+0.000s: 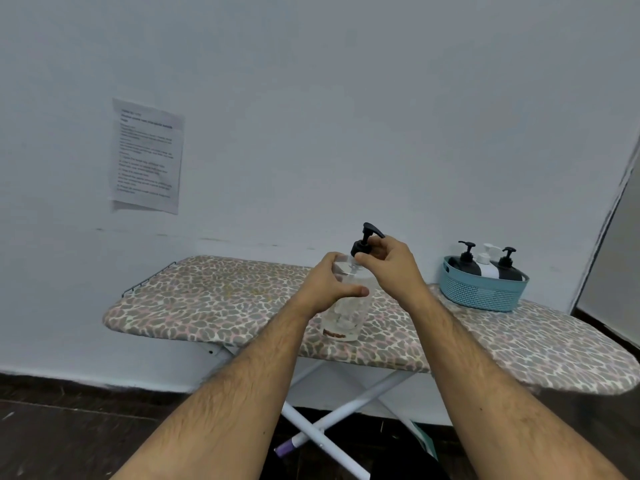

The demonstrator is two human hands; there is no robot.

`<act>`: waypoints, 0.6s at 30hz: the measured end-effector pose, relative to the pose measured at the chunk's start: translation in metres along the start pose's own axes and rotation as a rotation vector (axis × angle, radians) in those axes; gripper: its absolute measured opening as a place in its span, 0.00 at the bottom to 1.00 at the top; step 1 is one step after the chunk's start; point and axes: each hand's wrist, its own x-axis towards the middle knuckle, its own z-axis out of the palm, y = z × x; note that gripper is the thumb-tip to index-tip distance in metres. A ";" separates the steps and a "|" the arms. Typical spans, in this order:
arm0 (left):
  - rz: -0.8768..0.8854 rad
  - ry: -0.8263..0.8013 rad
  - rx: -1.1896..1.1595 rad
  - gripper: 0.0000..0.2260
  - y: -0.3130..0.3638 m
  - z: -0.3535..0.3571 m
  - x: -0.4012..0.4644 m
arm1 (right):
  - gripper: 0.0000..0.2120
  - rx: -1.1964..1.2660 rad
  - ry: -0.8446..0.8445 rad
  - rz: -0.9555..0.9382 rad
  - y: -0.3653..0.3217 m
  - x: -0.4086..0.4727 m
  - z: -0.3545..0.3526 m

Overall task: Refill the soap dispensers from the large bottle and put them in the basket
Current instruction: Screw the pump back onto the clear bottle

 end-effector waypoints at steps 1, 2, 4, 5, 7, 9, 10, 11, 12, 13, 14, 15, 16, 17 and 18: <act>-0.001 0.004 -0.012 0.35 0.001 -0.001 0.002 | 0.14 0.008 0.007 0.004 0.000 0.002 0.000; 0.000 0.013 -0.022 0.35 0.001 -0.001 0.001 | 0.14 0.012 0.019 0.003 0.000 0.001 0.001; 0.013 0.026 -0.027 0.35 0.002 -0.001 -0.004 | 0.13 0.017 0.025 -0.012 0.000 -0.001 0.003; -0.024 0.003 -0.039 0.36 -0.014 0.003 -0.005 | 0.12 0.012 0.011 0.019 0.012 -0.003 0.012; -0.054 -0.004 -0.036 0.36 -0.025 0.004 -0.006 | 0.12 -0.016 0.019 0.021 0.019 -0.004 0.019; -0.060 -0.014 -0.041 0.36 -0.024 0.004 -0.005 | 0.14 -0.026 0.003 0.022 0.017 0.001 0.018; -0.059 -0.020 -0.044 0.35 -0.021 0.003 -0.003 | 0.16 -0.026 -0.020 0.018 0.012 0.005 0.016; -0.065 -0.025 -0.054 0.35 -0.018 0.001 0.001 | 0.18 0.000 -0.051 0.016 0.008 0.009 0.014; -0.073 -0.027 -0.053 0.35 -0.018 0.002 0.002 | 0.18 0.051 -0.075 0.023 0.006 0.011 0.014; -0.076 -0.026 -0.052 0.36 -0.016 0.003 0.002 | 0.14 0.123 -0.087 0.040 0.006 0.013 0.014; -0.078 -0.020 -0.045 0.36 -0.016 0.005 0.002 | 0.09 0.176 -0.090 0.055 0.006 0.013 0.016; -0.080 -0.012 -0.041 0.36 -0.016 0.006 0.000 | 0.05 0.218 -0.083 0.062 0.008 0.011 0.020; -0.085 -0.009 -0.042 0.36 -0.016 0.007 0.001 | 0.06 0.241 -0.072 0.062 0.010 0.010 0.023; -0.093 -0.011 -0.045 0.37 -0.016 0.006 0.000 | 0.07 0.267 -0.059 0.062 0.013 0.010 0.026; -0.103 -0.016 -0.043 0.37 -0.016 0.006 -0.001 | 0.07 0.274 -0.043 0.059 0.016 0.008 0.029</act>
